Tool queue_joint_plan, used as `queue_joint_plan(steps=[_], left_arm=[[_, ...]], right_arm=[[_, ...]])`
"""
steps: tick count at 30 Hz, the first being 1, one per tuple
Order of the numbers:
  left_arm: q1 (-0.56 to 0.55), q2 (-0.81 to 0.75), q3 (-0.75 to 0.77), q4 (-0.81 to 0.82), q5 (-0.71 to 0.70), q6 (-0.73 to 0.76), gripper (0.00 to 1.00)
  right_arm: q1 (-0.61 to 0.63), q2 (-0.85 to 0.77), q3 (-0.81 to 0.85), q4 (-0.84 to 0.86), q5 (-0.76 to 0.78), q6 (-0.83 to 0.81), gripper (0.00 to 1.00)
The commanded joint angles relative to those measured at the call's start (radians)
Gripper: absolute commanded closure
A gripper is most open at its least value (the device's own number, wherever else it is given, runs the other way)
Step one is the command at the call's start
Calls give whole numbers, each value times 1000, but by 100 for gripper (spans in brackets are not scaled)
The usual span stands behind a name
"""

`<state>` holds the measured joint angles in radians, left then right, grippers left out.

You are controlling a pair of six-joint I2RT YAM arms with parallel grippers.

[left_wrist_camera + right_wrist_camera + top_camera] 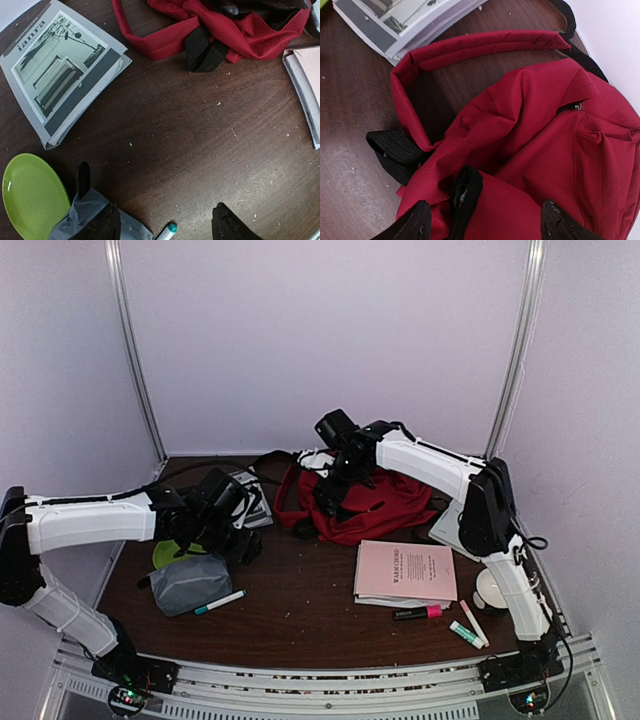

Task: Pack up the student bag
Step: Open the largest pocket of the student bag.

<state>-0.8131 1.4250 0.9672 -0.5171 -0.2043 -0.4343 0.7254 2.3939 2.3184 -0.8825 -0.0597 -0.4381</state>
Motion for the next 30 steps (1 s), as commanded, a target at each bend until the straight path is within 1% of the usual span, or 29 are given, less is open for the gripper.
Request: queue_joint_plan(steps=[1,3,6,9,10,12,14,17,19,21,23,27,30], left_arm=[[26,-32,-41,71,30,-64,32],[54,-38,-53,73,9,-92,30],[122,-26,-41,84,9,-110,31],[169,4,3,96,17,-110,32],[177,19,16,107,20,-104,33],[190,45,52,120,25,-92,34],[196,74,91,119,31,-84,35],[197,83,134,75,48,-71,37],[197,37,110,55,39,-72,38],[198,-31,48,60,25,-66,37],[198,-92,12,56,23,-42,38],[197,-172,-38,44,14,10,38],[197,-220,-65,51,30,55,38]], right_arm=[[3,34,21,-29,180,-28,24],[3,37,3,-29,185,-35,24],[3,40,-30,-13,221,-42,25],[1,57,-36,5,281,-52,30],[-1,64,-34,10,297,-54,34],[-4,79,-12,4,300,-63,49],[-12,82,10,-6,260,-61,61],[-12,82,55,-14,241,-57,85],[-12,51,58,-8,196,-47,95],[-10,-11,14,26,116,-61,100],[-3,-76,-33,76,67,-71,100],[34,-111,52,31,-47,-94,100],[74,-151,41,41,-88,-105,100]])
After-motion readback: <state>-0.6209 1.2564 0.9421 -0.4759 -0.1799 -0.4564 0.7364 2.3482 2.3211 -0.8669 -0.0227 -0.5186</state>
